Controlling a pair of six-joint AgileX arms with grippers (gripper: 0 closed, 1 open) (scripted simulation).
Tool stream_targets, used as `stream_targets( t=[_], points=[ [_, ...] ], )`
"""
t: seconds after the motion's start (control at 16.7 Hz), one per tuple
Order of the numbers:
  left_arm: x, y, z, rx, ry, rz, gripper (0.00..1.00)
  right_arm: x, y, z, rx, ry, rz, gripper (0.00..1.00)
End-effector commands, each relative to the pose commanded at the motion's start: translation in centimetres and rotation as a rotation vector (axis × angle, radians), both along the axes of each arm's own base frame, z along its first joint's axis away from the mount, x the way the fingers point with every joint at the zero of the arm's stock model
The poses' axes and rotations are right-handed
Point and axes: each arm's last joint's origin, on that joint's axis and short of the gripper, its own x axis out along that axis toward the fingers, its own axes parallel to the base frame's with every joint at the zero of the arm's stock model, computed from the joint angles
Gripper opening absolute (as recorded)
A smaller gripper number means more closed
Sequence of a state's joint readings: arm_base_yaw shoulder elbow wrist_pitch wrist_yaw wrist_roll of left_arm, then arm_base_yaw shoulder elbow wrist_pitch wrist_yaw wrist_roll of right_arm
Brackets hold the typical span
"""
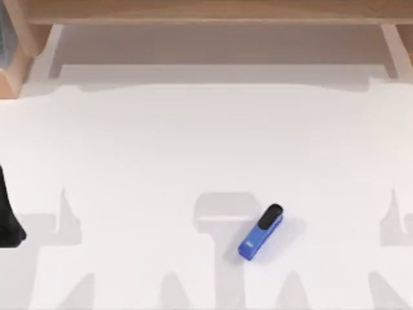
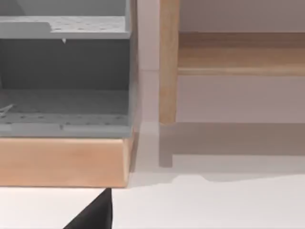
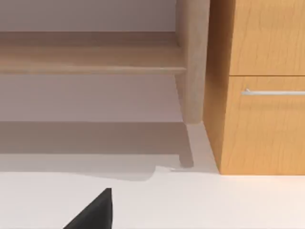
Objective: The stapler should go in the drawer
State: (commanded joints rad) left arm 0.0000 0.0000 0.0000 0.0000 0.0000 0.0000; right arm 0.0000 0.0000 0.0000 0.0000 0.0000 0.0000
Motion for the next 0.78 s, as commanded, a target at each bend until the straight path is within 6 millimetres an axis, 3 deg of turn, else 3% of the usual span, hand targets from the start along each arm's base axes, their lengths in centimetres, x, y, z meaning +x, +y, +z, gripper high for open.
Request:
stream_targets(
  t=[0.24, 0.48, 0.66, 0.78],
  points=[
    [0.0, 0.0, 0.0, 0.0, 0.0, 0.0, 1.0, 0.1, -0.1, 0.6, -0.027, -0.01, 0.001, 1.0],
    [0.0, 0.0, 0.0, 0.0, 0.0, 0.0, 1.0, 1.0, -0.4, 4.1, -0.186, -0.057, -0.007, 1.0],
    [0.0, 0.0, 0.0, 0.0, 0.0, 0.0, 1.0, 3.4, -1.1, 7.4, -0.371, -0.074, -0.019, 1.0],
    [0.0, 0.0, 0.0, 0.0, 0.0, 0.0, 1.0, 6.2, -1.9, 9.0, -0.511, -0.061, -0.024, 1.0]
  ],
)
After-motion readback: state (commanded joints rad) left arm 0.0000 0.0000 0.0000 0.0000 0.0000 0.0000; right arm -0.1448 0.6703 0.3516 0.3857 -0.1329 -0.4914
